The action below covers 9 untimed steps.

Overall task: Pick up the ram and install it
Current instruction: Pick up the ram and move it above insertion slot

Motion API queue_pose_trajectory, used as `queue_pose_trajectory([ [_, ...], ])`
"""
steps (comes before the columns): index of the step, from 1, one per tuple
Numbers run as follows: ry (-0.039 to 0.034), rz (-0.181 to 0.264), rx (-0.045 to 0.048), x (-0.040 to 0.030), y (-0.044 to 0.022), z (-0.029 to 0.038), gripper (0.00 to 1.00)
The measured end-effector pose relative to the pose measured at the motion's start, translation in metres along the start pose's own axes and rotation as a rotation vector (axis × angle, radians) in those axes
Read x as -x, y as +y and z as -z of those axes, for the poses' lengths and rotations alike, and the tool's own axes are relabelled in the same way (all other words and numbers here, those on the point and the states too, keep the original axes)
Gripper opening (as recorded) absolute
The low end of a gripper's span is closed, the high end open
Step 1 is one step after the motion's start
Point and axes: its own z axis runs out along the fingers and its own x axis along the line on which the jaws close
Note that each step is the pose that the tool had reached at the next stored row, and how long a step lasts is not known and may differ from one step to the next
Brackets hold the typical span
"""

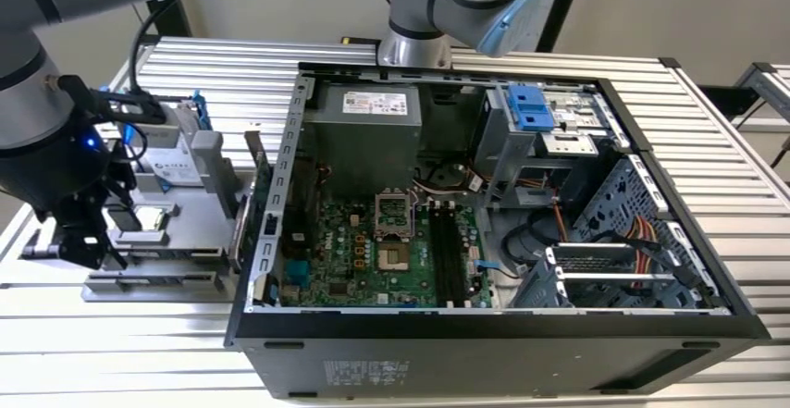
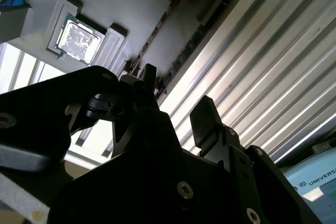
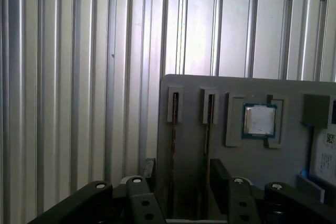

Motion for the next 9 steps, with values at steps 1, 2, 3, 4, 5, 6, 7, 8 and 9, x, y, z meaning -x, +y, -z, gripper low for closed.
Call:
queue_pose_trajectory([
  [1, 0.0001, 0.000, 0.0004, 0.0000, 0.0000, -0.0003, 1.00],
  [2, 0.0001, -0.001, 0.0007, 0.0000, 0.0000, -0.0006, 1.00],
  [3, 0.0001, -0.003, 0.0010, -0.0001, 0.0000, -0.0010, 1.00],
  [4, 0.0000, -0.008, 0.0011, -0.0001, 0.0000, -0.0013, 1.00],
  [5, 0.0000, -0.013, 0.0011, -0.0001, 0.0000, -0.0016, 1.00],
  [6, 0.0000, -0.019, 0.0012, 0.0000, 0.0000, -0.0019, 1.00],
  [7, 0.0000, -0.024, 0.0012, 0.0000, 0.0000, -0.0021, 1.00],
  [8, 0.0000, -0.026, 0.0012, 0.0000, 0.0000, -0.0023, 1.00],
  [9, -0.0001, -0.029, 0.0012, 0.0000, -0.0001, -0.0026, 1.00],
])
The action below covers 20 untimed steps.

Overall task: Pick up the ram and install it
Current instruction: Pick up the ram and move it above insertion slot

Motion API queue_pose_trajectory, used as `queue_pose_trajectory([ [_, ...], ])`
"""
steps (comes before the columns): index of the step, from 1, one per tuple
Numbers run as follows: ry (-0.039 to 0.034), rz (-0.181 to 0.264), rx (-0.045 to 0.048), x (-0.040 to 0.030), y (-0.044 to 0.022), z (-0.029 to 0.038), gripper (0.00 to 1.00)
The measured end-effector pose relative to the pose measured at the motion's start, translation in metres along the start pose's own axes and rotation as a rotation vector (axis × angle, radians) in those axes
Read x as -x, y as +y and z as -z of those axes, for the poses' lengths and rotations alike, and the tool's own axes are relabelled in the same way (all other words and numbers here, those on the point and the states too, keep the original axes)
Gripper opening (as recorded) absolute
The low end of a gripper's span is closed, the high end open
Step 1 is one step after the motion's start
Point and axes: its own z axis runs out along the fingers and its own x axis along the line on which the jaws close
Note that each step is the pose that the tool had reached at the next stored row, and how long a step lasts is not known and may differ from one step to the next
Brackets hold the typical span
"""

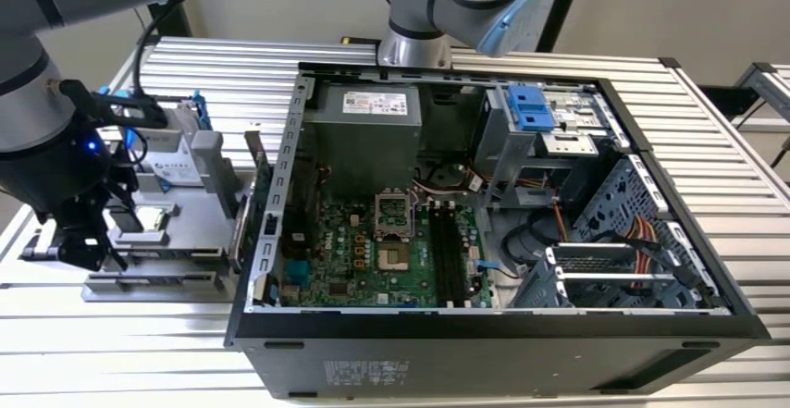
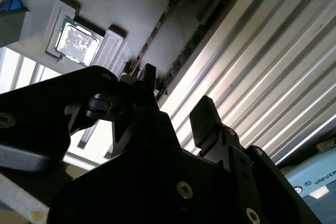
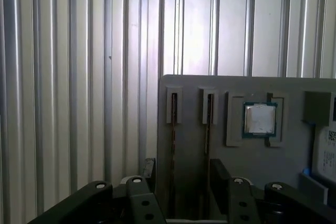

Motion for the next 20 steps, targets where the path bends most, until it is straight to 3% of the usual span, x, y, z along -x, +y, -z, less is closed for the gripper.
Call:
queue_pose_trajectory([
  [20, -0.0001, -0.030, 0.0001, 0.0000, -0.0102, -0.0028, 1.00],
])
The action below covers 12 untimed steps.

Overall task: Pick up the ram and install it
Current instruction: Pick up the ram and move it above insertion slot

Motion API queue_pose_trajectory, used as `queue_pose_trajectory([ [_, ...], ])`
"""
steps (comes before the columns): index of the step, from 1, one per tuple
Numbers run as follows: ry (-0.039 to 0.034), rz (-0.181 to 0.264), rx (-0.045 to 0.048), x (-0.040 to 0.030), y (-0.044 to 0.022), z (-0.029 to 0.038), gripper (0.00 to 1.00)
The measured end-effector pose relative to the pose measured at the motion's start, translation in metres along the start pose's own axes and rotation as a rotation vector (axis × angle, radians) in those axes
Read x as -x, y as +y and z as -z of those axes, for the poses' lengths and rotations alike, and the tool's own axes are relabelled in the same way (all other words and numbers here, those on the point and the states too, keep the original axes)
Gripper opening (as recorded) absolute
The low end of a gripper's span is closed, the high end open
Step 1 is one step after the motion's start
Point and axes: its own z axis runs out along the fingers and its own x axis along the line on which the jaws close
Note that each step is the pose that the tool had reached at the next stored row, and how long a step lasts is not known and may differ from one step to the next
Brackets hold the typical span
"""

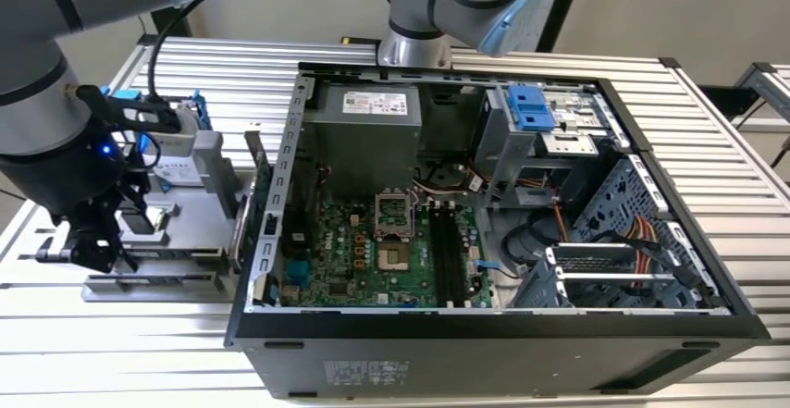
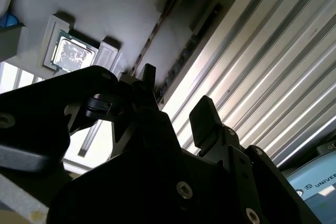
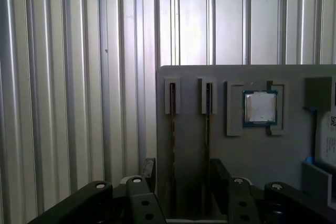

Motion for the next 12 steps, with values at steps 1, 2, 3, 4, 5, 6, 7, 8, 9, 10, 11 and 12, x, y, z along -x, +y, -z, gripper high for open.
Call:
queue_pose_trajectory([
  [1, -0.0001, 0.000, -0.0001, 0.0000, -0.0003, -0.0001, 1.00],
  [2, 0.0000, 0.000, 0.0000, 0.0000, -0.0003, -0.0001, 1.00],
  [3, 0.0000, 0.000, 0.0000, 0.0000, -0.0003, -0.0002, 1.00],
  [4, 0.0001, 0.000, 0.0001, 0.0000, -0.0004, -0.0003, 1.00],
  [5, 0.0001, 0.000, 0.0001, 0.0000, -0.0004, -0.0006, 1.00],
  [6, 0.0001, 0.000, 0.0000, 0.0000, -0.0003, -0.0008, 1.00],
  [7, -0.0001, 0.000, 0.0000, 0.0000, -0.0003, -0.0011, 1.00],
  [8, 0.0000, 0.000, 0.0000, 0.0000, -0.0003, -0.0013, 1.00],
  [9, 0.0000, 0.000, 0.0000, 0.0000, -0.0003, -0.0016, 1.00],
  [10, 0.0000, 0.000, 0.0000, 0.0000, -0.0004, -0.0019, 1.00],
  [11, 0.0000, 0.000, 0.0000, 0.0000, -0.0003, -0.0022, 1.00],
  [12, 0.0000, 0.000, 0.0000, 0.0000, -0.0004, -0.0025, 1.00],
])
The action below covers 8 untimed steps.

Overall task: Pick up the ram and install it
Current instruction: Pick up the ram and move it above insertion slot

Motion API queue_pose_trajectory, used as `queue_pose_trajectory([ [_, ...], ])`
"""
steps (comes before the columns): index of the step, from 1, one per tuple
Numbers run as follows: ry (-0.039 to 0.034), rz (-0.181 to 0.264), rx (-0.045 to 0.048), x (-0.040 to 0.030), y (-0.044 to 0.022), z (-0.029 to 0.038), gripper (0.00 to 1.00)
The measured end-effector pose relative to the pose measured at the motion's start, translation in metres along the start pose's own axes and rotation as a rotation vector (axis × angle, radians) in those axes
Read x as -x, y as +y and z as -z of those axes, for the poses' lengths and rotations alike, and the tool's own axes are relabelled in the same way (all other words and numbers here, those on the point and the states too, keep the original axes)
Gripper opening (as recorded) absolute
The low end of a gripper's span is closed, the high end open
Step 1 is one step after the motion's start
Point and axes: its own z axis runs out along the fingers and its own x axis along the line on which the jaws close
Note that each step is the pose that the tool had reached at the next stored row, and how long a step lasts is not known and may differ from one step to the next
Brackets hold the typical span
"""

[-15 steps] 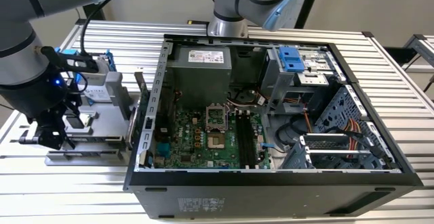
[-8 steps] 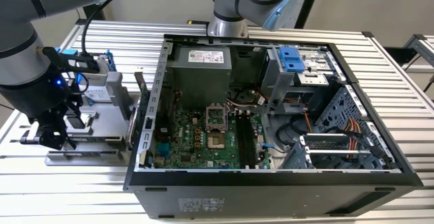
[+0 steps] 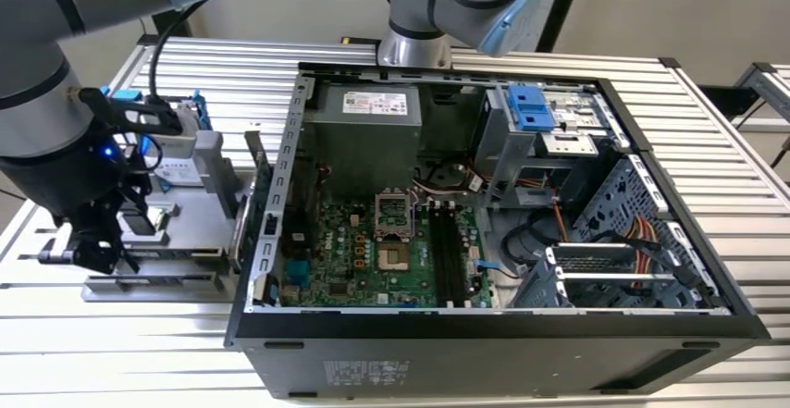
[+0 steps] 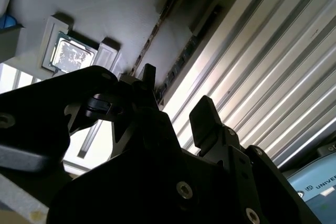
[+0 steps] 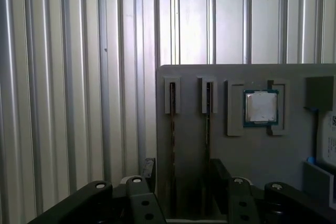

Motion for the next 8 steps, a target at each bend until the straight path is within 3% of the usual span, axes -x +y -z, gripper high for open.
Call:
queue_pose_trajectory([
  [8, 0.0002, 0.000, 0.0001, 0.0000, 0.0000, -0.0025, 1.00],
])
